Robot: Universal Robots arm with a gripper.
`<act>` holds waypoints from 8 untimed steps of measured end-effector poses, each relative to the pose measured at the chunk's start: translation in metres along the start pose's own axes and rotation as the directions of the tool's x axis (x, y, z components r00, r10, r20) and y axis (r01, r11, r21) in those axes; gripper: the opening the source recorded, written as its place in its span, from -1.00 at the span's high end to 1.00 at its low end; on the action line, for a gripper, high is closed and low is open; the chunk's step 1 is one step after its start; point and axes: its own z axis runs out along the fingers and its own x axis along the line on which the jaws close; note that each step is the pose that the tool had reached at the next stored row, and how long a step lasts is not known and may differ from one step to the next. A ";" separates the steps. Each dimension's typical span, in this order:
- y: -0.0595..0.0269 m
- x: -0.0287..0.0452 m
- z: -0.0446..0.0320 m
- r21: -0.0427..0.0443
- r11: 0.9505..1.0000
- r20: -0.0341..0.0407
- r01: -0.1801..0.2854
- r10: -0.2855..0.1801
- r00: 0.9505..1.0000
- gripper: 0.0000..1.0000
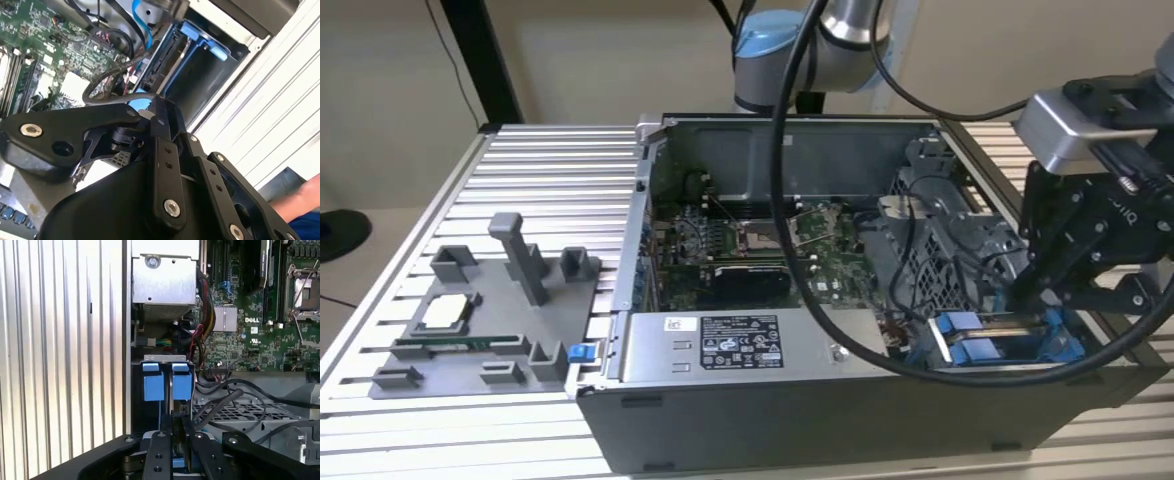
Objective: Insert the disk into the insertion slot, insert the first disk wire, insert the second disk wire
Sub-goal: 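Insert the first disk wire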
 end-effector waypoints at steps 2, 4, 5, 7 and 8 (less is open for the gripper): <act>0.0000 0.0030 0.0001 -0.008 1.000 0.000 -0.001 0.001 1.000 1.00; -0.0001 0.0039 0.0000 -0.009 1.000 0.000 -0.001 0.001 1.000 1.00; -0.0001 0.0039 -0.0001 -0.009 1.000 0.000 -0.001 0.001 1.000 1.00; -0.0002 0.0040 0.0000 -0.009 1.000 0.000 -0.001 0.001 1.000 1.00; -0.0002 0.0040 0.0001 -0.009 1.000 0.000 -0.001 0.001 1.000 1.00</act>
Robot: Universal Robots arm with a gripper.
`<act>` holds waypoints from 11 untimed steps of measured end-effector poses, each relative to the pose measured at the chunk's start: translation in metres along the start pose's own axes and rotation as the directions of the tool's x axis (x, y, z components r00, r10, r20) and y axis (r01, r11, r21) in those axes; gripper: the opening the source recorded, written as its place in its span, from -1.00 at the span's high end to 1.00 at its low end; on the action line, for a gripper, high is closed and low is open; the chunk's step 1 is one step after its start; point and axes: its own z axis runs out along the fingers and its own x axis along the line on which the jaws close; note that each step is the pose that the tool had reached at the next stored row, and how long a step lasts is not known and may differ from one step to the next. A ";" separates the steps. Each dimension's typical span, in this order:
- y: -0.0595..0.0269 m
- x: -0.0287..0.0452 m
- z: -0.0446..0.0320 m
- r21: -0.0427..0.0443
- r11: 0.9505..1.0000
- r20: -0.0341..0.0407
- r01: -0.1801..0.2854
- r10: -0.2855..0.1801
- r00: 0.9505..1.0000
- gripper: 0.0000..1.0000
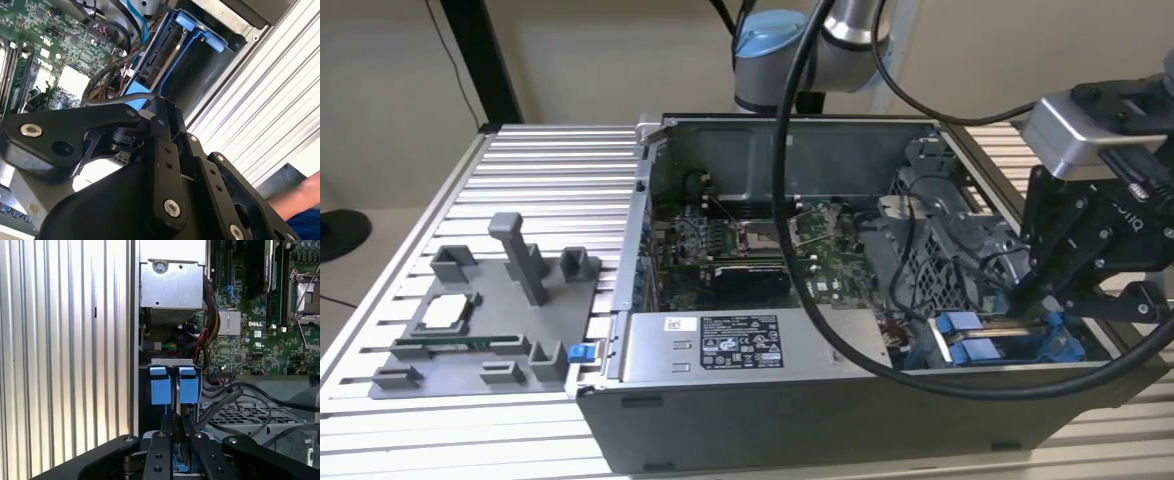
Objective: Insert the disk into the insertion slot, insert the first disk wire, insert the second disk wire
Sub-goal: 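Insert the first disk wire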
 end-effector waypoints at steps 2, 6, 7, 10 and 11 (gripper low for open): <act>-0.0009 0.0001 0.0011 0.000 1.000 0.000 0.000 0.000 1.000 1.00; -0.0067 0.0001 0.0024 0.000 1.000 0.000 0.000 0.000 1.000 1.00; -0.0082 0.0001 0.0027 0.000 1.000 0.000 0.000 0.000 1.000 1.00; -0.0126 -0.0001 0.0034 0.000 1.000 0.000 0.000 0.000 1.000 1.00; -0.0138 -0.0003 0.0036 0.000 1.000 0.000 0.000 0.000 1.000 1.00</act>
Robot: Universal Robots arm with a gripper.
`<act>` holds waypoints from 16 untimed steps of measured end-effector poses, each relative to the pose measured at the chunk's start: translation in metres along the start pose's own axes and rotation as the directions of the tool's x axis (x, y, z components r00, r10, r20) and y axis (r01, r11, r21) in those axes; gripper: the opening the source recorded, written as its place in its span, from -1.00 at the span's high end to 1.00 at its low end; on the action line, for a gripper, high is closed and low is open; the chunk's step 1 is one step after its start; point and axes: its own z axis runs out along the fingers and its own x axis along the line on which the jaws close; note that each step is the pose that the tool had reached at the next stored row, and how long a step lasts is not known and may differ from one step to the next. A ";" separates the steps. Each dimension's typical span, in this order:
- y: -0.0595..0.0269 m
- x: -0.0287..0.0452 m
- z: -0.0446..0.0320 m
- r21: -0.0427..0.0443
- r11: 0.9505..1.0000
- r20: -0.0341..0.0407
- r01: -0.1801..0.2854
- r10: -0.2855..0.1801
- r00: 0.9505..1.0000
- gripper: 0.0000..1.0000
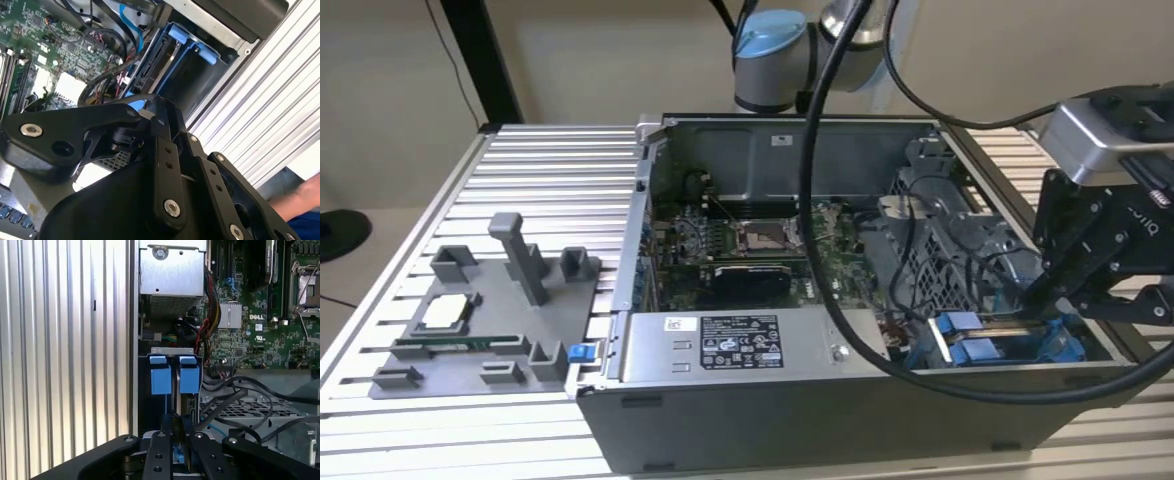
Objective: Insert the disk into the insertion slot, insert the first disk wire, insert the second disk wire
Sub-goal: 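Insert the first disk wire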
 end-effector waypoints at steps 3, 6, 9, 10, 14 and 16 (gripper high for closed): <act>-0.0038 -0.0007 0.0006 0.000 1.000 0.000 0.000 0.000 1.000 1.00; -0.0072 -0.0020 0.0015 0.000 1.000 0.000 0.000 0.000 1.000 1.00; -0.0093 -0.0034 0.0022 0.001 1.000 0.000 0.000 0.000 1.000 1.00; -0.0093 -0.0036 0.0024 0.001 1.000 0.000 0.000 0.000 1.000 1.00; -0.0095 -0.0037 0.0026 0.001 1.000 0.000 0.000 0.000 1.000 1.00; -0.0095 -0.0039 0.0028 0.001 1.000 0.000 0.000 0.000 1.000 1.00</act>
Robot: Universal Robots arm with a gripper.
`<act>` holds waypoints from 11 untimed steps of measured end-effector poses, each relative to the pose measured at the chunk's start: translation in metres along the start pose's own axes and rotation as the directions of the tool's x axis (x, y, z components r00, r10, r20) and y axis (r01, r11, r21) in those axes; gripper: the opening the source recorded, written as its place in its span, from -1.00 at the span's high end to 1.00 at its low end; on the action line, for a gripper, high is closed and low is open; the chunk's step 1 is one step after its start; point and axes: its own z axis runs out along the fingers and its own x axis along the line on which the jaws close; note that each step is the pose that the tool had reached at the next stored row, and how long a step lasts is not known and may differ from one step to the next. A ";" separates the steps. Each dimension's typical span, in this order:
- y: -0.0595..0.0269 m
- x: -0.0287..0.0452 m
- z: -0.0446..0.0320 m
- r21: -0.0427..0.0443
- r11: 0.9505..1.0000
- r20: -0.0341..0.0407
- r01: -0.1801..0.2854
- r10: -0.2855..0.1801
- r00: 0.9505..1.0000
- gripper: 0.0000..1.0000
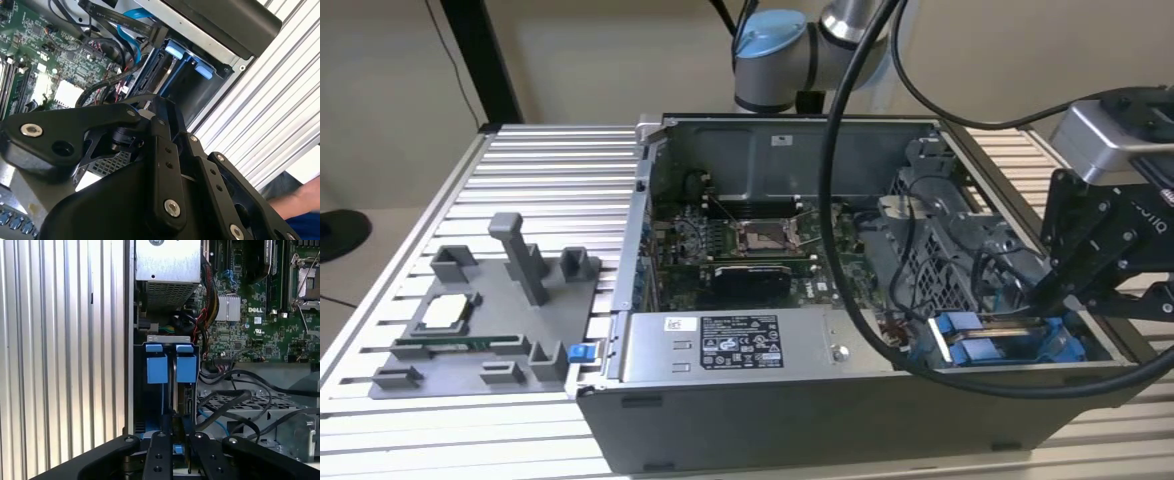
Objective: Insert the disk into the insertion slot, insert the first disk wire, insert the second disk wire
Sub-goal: 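Insert the first disk wire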
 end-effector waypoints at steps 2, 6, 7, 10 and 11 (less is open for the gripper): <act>0.0000 -0.0004 0.0001 0.000 1.000 0.000 0.000 0.000 1.000 1.00; 0.0000 -0.0016 0.0019 0.000 1.000 0.000 0.000 0.000 1.000 1.00; -0.0001 -0.0018 0.0027 0.000 1.000 0.000 0.000 0.000 1.000 1.00; -0.0012 -0.0032 0.0039 0.000 1.000 0.000 0.000 0.000 1.000 1.00; -0.0019 -0.0038 0.0042 0.000 1.000 0.000 0.000 0.000 1.000 1.00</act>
